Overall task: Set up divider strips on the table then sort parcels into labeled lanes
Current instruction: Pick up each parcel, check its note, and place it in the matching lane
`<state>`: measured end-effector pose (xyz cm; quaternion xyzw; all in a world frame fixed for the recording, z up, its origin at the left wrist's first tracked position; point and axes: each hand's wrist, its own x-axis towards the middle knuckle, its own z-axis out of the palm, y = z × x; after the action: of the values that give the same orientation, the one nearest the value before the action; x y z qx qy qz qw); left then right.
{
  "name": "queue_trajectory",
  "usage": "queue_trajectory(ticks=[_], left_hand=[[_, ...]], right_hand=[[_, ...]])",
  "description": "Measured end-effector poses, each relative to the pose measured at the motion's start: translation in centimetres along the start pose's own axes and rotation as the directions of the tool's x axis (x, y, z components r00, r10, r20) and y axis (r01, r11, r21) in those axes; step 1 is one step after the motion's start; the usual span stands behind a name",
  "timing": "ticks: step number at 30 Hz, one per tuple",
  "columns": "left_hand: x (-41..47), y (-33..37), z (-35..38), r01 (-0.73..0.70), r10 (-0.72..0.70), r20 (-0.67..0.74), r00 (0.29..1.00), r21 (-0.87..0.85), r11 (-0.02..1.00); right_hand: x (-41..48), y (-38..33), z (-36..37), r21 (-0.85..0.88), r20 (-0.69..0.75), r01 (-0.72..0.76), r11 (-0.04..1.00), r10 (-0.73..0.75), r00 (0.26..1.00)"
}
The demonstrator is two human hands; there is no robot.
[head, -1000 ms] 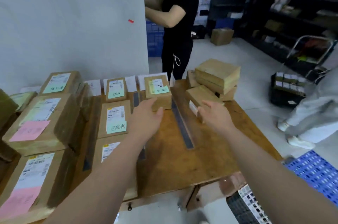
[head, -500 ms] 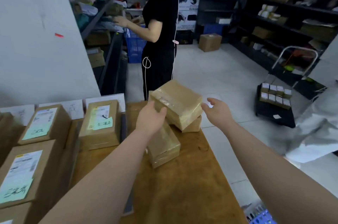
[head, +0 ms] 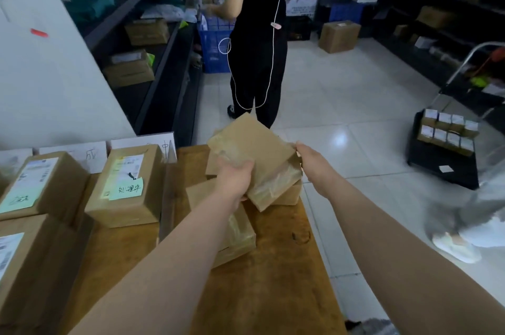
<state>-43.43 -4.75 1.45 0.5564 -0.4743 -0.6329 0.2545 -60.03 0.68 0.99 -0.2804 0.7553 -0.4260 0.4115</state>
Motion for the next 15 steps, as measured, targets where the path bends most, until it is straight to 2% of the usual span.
queue_trajectory(ticks=[4, 9, 12, 15], left_hand=[[-1.4, -1.7, -0.7, 0.02, -0.019, 0.008, 1.0, -0.061, 0.998], [-3.3, -1.8, -2.2, 0.098, -0.095, 0.042, 0.995, -0.077, 0.992], [-4.6, -1.8, -3.7, 0.14, -0.116, 0.116, 0.986, -0.231, 0.963], [-5.7, -2.9, -5.8, 0.181, -0.081, 0.244, 0.966, -0.421, 0.889]], right_hand=[[-1.8, 0.1, -0.4, 0.202, 0.091, 0.044, 0.978, -0.063, 0.994], [-4.3, -0.7, 0.1, 0.274, 0.096, 0.1, 0.956, -0.131, 0.987], [-5.7, -1.0, 1.0, 0.391, 0.098, 0.115, 0.913, -0.165, 0.981], [-6.5, -1.2, 1.8, 0.478, 0.118, 0.132, 0.869, -0.213, 0.97]])
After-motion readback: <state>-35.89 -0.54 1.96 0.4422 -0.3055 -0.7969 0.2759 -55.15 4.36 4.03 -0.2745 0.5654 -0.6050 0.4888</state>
